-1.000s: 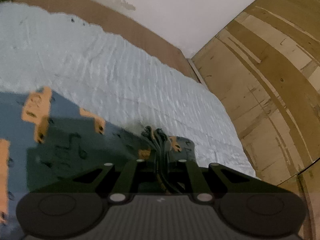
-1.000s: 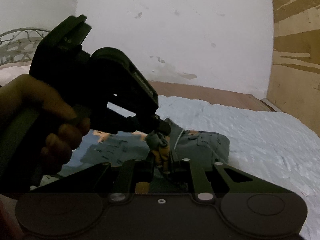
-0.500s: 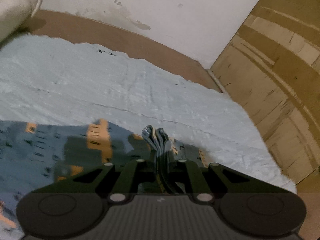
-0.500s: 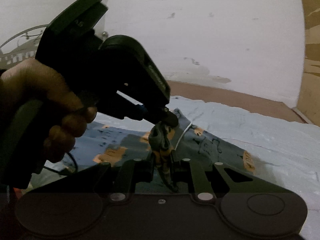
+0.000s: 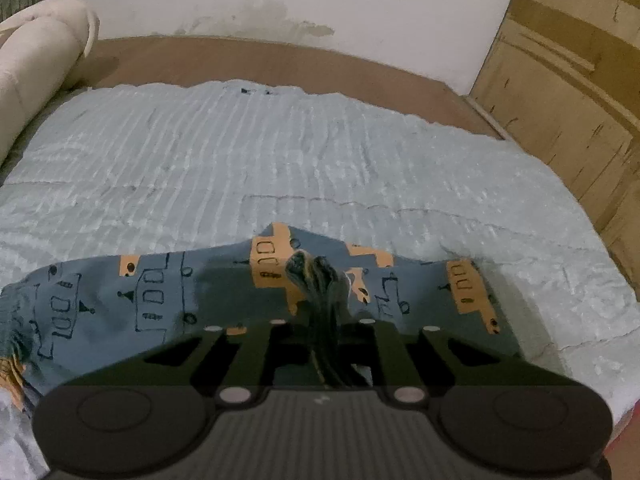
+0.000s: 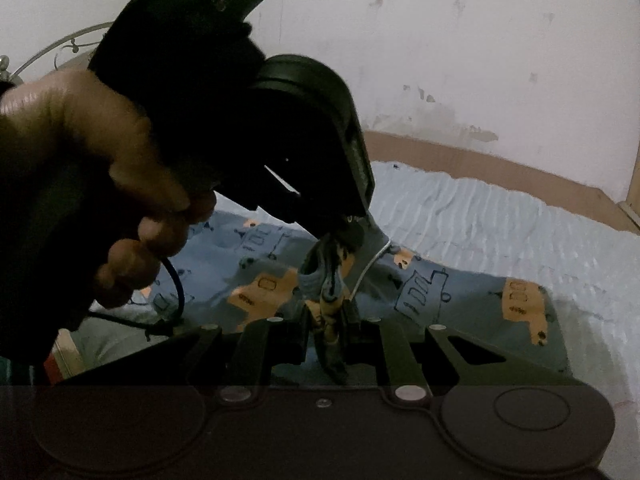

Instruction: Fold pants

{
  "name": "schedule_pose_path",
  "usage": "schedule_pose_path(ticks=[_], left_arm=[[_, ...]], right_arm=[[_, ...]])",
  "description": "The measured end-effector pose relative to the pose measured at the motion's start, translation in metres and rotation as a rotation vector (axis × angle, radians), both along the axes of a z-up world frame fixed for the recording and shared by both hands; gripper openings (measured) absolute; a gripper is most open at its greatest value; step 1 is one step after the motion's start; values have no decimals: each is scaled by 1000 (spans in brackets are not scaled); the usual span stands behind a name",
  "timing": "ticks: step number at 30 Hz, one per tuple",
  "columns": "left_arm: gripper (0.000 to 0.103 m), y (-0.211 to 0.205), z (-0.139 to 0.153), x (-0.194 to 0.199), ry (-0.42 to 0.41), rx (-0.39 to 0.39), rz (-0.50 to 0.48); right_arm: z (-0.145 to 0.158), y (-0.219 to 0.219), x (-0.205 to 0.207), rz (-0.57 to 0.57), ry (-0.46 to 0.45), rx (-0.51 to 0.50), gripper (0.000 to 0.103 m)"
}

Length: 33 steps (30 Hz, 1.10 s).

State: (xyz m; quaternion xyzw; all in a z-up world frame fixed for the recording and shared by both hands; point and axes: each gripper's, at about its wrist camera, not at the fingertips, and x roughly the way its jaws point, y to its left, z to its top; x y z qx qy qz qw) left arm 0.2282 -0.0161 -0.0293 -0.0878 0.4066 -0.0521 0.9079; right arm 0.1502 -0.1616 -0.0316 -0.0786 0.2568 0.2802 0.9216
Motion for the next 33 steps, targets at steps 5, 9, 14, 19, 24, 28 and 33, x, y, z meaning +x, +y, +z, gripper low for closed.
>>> schedule_pose_path(ticks=[5,9,14,19,24,28,33], left_arm=[[67,4,5,-4,-31,18,40],[74,15,17,-10,-58,-1,65],[91,30,48,-27,-127,45,122],[103,37,78,-48,-155,113,140],[103,33,79,-78,-165,195,158],[103,27,44,-87,-124,198,209],[103,12,8,-81,-121,172,223]], right_arm=[[-6,6,3,3,23,-2,36],[-8,6,-2,9,29,5,66],[1,-5,-11,-7,-1,43,94],[11,-25,-19,-70,-44,59,102],[12,-50,-23,-170,-61,31,102],[2,-72,-18,-270,-57,-14,102],[-3,-95,4,-358,-80,-76,102]])
